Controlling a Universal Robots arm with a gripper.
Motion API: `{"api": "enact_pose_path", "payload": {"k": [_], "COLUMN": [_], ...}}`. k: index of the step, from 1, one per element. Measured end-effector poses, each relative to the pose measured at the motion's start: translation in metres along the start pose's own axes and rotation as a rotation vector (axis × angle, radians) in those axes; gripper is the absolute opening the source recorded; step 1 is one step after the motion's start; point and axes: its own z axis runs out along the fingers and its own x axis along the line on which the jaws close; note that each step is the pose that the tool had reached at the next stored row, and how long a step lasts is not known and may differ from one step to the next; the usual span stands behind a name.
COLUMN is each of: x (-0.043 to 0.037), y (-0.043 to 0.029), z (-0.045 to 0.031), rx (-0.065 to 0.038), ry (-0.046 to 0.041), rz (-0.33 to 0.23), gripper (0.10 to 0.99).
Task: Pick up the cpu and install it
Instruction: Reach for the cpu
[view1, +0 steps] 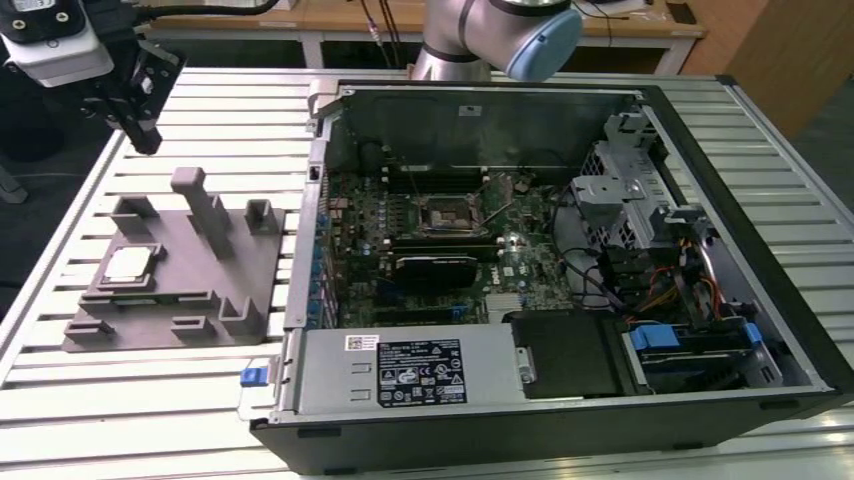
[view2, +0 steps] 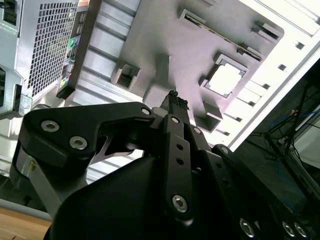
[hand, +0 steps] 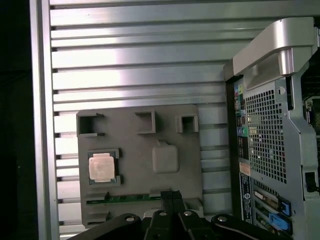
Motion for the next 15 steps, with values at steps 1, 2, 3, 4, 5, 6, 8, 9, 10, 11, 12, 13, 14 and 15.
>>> {"api": "enact_pose_path", "payload": {"k": [1,2,3,4,5,6,8,9,10,11,12,13,14,15], "x": [0.0011,0.0021,0.0031,0.0041,0.0052,0.0062,0.0083,0.0092,0.0102,0.0111,0.0122,0.0132,0.0143,0.0154], "y": [-0.0001,-0.0003,-0.0004,-0.0005,-0.0007,-0.0008,-0.001,-0.0011,-0.0012,-0.0013,-0.0014,-0.0016,-0.0017,-0.0018], "z": [0.0009,0.0018,0.0027,0.0036,0.0045,0.0056,0.0074,0.0083,0.0091,0.0098,0.0105,0.0113,0.0121,0.0128], "rx": [0.0,0.0,0.0,0.0,0.0,0.0,0.0,0.0,0.0,0.0,0.0,0.0,0.0,0.0], "ry": [0.0,0.0,0.0001,0.0002,0.0002,0.0001,0.0001,0.0,0.0,0.0,0.0001,0.0,0.0,0.0001], "rz": [0.0,0.0,0.0,0.0,0.0,0.0,0.0,0.0,0.0,0.0,0.0,0.0,0.0,0.0], "gripper": [0.106,0.106,0.106,0.106,0.106,0.106,0.106,0.106,0.106,0.106,0.106,0.106,0.106,0.106]}}
